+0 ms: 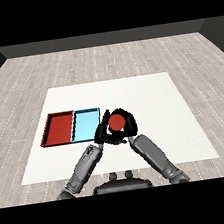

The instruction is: Pick the red can and put it in the red box

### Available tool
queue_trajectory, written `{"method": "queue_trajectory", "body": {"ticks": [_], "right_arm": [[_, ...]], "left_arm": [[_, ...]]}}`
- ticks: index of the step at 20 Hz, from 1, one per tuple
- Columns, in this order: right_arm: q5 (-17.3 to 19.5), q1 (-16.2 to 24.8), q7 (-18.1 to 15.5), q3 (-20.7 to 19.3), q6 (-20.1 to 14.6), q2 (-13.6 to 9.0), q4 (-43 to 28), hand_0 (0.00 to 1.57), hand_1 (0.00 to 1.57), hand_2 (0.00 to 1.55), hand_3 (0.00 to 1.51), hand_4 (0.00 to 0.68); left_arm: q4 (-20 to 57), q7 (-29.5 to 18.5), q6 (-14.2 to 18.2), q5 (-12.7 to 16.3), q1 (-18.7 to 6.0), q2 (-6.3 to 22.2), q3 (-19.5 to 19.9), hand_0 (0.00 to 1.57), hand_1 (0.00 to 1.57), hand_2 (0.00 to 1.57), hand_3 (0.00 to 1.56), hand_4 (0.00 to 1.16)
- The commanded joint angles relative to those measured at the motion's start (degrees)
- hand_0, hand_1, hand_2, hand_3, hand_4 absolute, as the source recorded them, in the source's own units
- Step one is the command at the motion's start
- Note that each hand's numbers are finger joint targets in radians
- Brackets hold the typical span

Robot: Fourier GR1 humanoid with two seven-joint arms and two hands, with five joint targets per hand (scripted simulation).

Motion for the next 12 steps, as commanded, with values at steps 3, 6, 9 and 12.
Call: {"method": "queue_trajectory", "body": {"ticks": [3, 6, 9, 12], "right_arm": [[-4.9, -5.8, -4.1, 0.9, -1.5, 0.0, 6.4, 1.53, 1.53, 1.46, 1.42, 0.659], [-2.1, -2.0, -0.8, 4.6, -5.0, 0.0, 1.0, 1.52, 1.52, 1.45, 1.40, 0.648], [0.6, -3.5, 3.5, 3.6, -4.5, 0.0, -1.7, 1.51, 1.51, 1.46, 1.41, 0.639], [-0.4, -1.8, 1.4, 3.4, -4.1, 0.0, 0.0, 1.53, 1.53, 1.47, 1.41, 0.649]], "left_arm": [[0.1, -0.9, 4.3, 3.8, -0.7, 0.0, -4.9, 0.00, 0.00, 0.00, 0.00, 0.00], [1.7, 0.8, -0.1, 2.7, -4.3, 0.0, -0.2, 0.00, 0.00, 0.00, 0.00, 0.00], [-1.2, -1.5, 5.3, 4.6, -0.3, 0.0, -7.3, 0.00, 0.00, 0.00, 0.00, 0.00], [3.3, -3.7, 10.5, 3.8, -1.6, 0.0, -2.7, 0.00, 0.00, 0.00, 0.00, 0.82]]}}
